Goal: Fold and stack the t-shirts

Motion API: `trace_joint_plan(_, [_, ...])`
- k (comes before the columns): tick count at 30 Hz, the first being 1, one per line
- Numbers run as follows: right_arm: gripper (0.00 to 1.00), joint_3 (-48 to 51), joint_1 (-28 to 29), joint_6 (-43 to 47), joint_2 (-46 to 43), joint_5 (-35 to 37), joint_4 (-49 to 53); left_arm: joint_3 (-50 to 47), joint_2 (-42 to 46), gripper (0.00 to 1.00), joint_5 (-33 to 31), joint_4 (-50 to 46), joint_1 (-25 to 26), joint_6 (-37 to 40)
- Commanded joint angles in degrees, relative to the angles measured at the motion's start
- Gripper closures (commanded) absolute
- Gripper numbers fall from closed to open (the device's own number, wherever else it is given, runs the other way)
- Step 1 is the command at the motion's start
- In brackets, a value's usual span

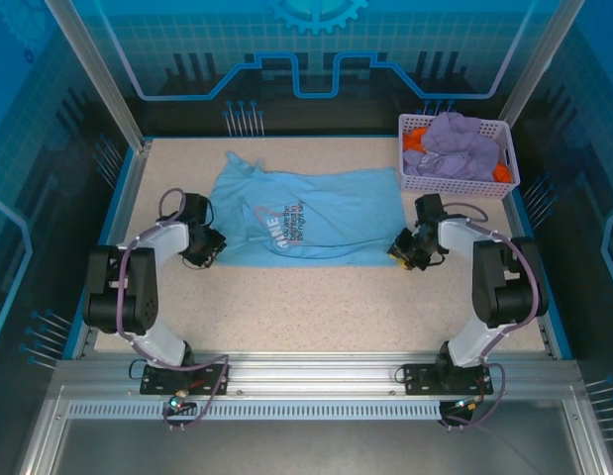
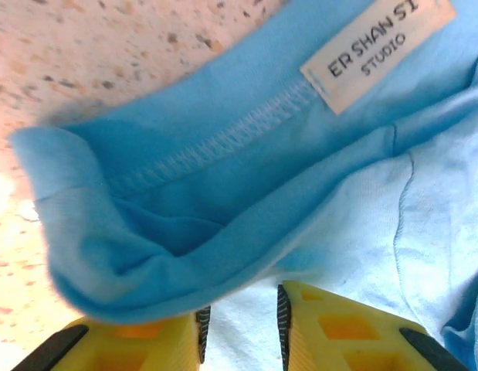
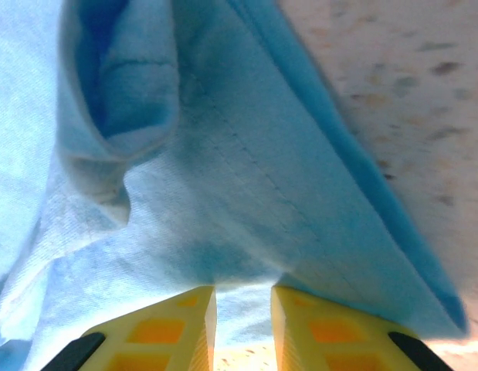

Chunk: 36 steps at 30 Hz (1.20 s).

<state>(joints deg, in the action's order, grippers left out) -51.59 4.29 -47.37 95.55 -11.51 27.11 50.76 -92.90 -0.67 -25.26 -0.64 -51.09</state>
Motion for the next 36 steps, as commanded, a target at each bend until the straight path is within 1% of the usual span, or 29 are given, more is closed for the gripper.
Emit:
trace_joint_plan(1, [0.74,3.79,-2.21,-1.83,-3.45,3.19,4.56,-1.17,3.58,0.67,-3.93,-2.78,-1.29,0.52])
trace_joint_plan(4, [0.74,5.77,-3.99,-1.91,-4.57,1.34,3.57,-3.51,5.70,0.66,-4.32,-2.15,-2.85,-0.36])
trace_joint_plan(7, [0.74,5.84,-3.56,-0.42,-5.11,2.60,4.46,-4.51,6.11,0.66,-2.57,-1.04,-3.66,-0.63])
trace_joint_plan(10, [0.76,6.36,-2.09,1.50,-8.85,2.87,3.35,-3.54,8.31,0.72,-1.49,-1.09,-1.92,1.78])
trace_joint_plan(13, [0.77,5.30,0.95,3.82,-13.32,5.23,4.45,-1.39,12.12,0.73,-1.61,-2.84,2.19,3.94])
trace_joint_plan(16, [0.83,4.83,5.96,4.40,-17.39,8.61,4.69,0.89,14.73,0.87,-3.41,-5.47,8.80,3.88])
trace_joint_plan(18, [0.91,5.27,9.95,3.98,-18.71,10.01,2.78,1.03,15.39,0.97,-4.13,-4.95,13.02,1.69])
trace_joint_plan(20, [1.00,5.06,12.68,3.30,-17.87,10.46,1.22,0.86,14.46,1.00,-2.34,-2.81,15.22,-0.89])
trace_joint_plan(22, [1.00,3.85,14.03,2.25,-14.96,9.60,0.59,1.89,12.47,1.00,-2.38,-1.90,17.54,-2.30])
trace_joint_plan(25, [1.00,1.59,15.32,1.20,-9.69,9.57,1.18,4.13,8.53,1.00,-4.58,-1.09,20.27,-2.57])
trace_joint_plan(27, [1.00,-0.79,15.88,0.39,-6.74,9.38,0.73,4.44,4.47,1.00,-5.56,0.19,19.88,-3.27])
trace_joint_plan(30, [1.00,-2.55,17.02,-0.30,-3.56,9.93,0.39,4.75,-1.05,1.00,-4.04,3.06,18.15,-3.58])
trace_joint_plan(33, [1.00,-4.18,18.24,-1.09,-1.08,11.38,1.53,4.57,-4.09,1.00,-5.62,4.96,18.06,-3.39])
trace_joint_plan(36, [1.00,-4.45,19.06,-2.73,0.62,13.10,2.85,2.83,-5.42,1.00,-5.08,6.62,17.19,-4.43])
